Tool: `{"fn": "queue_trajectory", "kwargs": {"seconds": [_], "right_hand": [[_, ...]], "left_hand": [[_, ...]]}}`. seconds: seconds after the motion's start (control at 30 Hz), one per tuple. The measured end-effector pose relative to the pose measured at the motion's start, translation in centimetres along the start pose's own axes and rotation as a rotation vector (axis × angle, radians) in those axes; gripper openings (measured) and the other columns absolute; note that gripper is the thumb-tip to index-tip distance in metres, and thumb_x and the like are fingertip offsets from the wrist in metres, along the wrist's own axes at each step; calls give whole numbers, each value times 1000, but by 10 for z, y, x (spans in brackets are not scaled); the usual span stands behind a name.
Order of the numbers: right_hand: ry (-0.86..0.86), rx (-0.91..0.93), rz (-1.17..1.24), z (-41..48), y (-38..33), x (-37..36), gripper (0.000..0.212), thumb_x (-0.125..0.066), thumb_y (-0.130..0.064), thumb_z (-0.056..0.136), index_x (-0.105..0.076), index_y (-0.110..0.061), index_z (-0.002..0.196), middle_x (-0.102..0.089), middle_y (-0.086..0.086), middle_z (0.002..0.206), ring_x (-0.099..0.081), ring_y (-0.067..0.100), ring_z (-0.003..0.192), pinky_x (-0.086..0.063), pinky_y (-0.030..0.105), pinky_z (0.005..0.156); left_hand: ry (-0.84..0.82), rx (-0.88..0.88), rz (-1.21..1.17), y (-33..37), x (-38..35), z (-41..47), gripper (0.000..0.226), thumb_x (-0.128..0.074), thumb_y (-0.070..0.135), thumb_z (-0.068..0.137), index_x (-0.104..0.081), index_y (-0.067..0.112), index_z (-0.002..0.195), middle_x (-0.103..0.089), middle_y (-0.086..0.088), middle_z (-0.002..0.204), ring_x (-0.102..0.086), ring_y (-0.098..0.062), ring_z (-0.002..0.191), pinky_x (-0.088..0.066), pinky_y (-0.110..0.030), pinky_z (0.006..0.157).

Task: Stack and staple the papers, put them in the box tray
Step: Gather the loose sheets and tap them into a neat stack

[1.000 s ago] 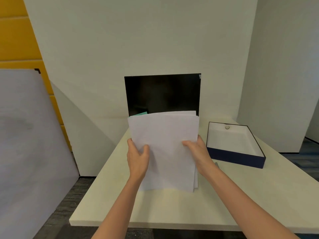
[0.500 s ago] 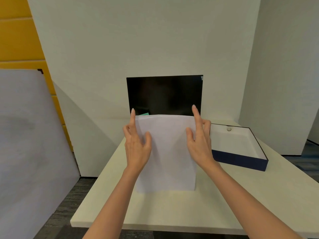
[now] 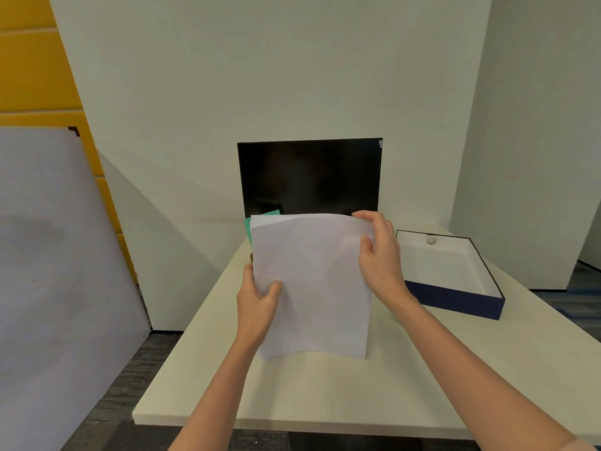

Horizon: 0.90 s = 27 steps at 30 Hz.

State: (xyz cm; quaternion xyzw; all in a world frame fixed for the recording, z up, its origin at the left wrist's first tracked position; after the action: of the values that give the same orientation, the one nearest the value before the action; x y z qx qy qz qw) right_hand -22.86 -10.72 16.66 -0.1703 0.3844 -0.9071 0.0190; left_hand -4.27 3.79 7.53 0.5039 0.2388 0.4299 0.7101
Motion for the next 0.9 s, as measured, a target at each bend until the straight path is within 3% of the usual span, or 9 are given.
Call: {"fn": "queue_trajectory", "kwargs": {"seconds": [0.07,0.13,0.2,0.23,0.37,0.5,0.7,0.8,0.9], "right_hand": [[-4,-49,-60,5,0,7,40,-39,6,87,-52,-20,116,-47,4,116,-47,12,97,-37,0,72],[-61,-128,-215,15,3,17,32,-45,-1,83,-54,-20,108,-44,5,112,-51,21,92,-43,20,74],[-211,-175,-436,26,3,24,24,-55,-11,79,-58,-20,100,-48,5,109,-54,26,93,-48,38,83],[-297,-190,-478,29,1,27,20,-60,-16,77,-60,-19,97,-53,4,105,-55,26,94,-49,43,86],[-513,-279,-155,22,-2,29,24,-70,-18,77,-67,-17,100,-67,4,99,-62,22,92,-49,35,78],[-474,-399,137,3,33,29,21,-70,-8,79,-72,-13,99,-73,10,101,-69,29,94,-53,44,88],[-333,-629,469,-48,111,15,31,-64,-1,85,-64,-6,115,-71,10,107,-69,25,92,-55,33,70],[-317,-712,547,-74,143,8,34,-63,0,85,-63,-6,118,-71,11,111,-68,26,96,-53,33,72],[-286,-689,503,-85,151,1,40,-68,-4,81,-60,-13,120,-70,6,112,-67,23,99,-52,32,73]], "left_hand": [[-91,46,23,-12,-5,-3,41,-54,10,86,-53,30,121,-65,10,116,-62,-12,106,-49,-22,77],[-159,4,66,1,-8,0,46,-51,7,89,-51,27,131,-62,8,125,-60,-8,108,-49,-12,79],[-200,-103,156,31,-12,6,49,-48,6,91,-46,24,137,-58,10,127,-56,-7,111,-43,-3,79],[-220,-169,229,48,-15,8,48,-48,8,92,-45,22,137,-56,10,127,-54,-9,112,-42,-8,83],[-312,-405,563,97,-40,8,17,-48,14,91,-47,24,105,-57,6,101,-56,-19,94,-43,-30,77],[-350,-512,791,112,-50,3,9,-46,19,93,-44,22,102,-60,0,105,-50,-15,85,-40,-29,73],[-260,-469,1041,88,-20,8,22,-50,42,91,-45,24,102,-65,1,112,-58,-20,87,-38,-28,65],[-155,-293,976,52,22,15,29,-61,49,82,-48,27,95,-67,4,94,-62,-24,84,-43,-31,64],[-160,-96,597,9,36,12,37,-72,35,77,-46,35,103,-63,6,91,-62,-25,84,-47,-33,64]]}}
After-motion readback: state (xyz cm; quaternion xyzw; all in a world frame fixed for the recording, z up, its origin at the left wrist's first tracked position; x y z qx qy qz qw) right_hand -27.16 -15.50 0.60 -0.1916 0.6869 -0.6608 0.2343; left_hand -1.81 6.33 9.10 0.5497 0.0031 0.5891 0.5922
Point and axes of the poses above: each hand's wrist, its own z-axis towards the middle knuckle, its own x-axis out of the back of the hand, y = z × x, the point moved 9 cm from there along z, towards the middle knuckle
